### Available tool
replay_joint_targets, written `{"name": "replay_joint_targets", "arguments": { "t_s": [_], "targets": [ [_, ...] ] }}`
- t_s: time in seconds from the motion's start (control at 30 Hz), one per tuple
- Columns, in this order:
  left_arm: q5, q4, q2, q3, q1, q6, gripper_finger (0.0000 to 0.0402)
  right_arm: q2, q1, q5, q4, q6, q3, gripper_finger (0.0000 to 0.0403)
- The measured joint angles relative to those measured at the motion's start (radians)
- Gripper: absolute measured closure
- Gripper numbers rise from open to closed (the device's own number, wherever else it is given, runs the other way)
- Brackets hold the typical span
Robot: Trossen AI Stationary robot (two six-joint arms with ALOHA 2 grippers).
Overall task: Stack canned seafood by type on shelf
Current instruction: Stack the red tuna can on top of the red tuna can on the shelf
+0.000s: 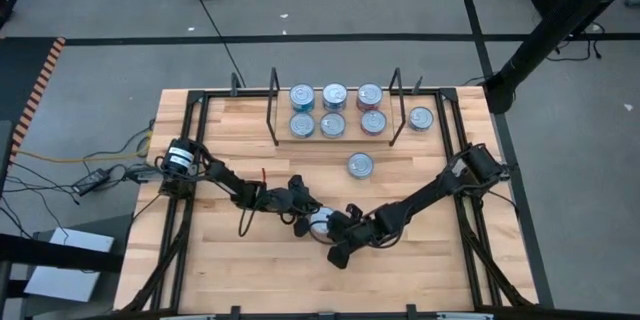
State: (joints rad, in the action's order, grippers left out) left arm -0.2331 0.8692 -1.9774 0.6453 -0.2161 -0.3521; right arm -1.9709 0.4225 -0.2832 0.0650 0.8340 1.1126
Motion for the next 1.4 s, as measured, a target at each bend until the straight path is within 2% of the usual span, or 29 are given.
{"name": "replay_joint_targets", "arguments": {
  "t_s": [0.27,0.6,1.2,1.4],
  "targets": [
    [0.013,-0.019,0.000,0.000,0.000,-0.003,0.0400,0.044,-0.007,0.000,-0.002,-0.015,0.000,0.0393],
    [0.033,-0.020,0.000,0.000,0.000,-0.002,0.0400,0.104,-0.013,-0.007,-0.005,0.044,0.000,0.0393],
    [0.110,-0.005,0.000,0.000,0.000,0.011,0.0400,0.125,-0.024,-0.019,-0.027,0.144,0.000,0.0393],
    [0.143,0.002,0.000,0.000,-0.002,0.012,0.0400,0.143,-0.040,-0.073,-0.019,0.158,0.000,0.0393]
  ]
}}
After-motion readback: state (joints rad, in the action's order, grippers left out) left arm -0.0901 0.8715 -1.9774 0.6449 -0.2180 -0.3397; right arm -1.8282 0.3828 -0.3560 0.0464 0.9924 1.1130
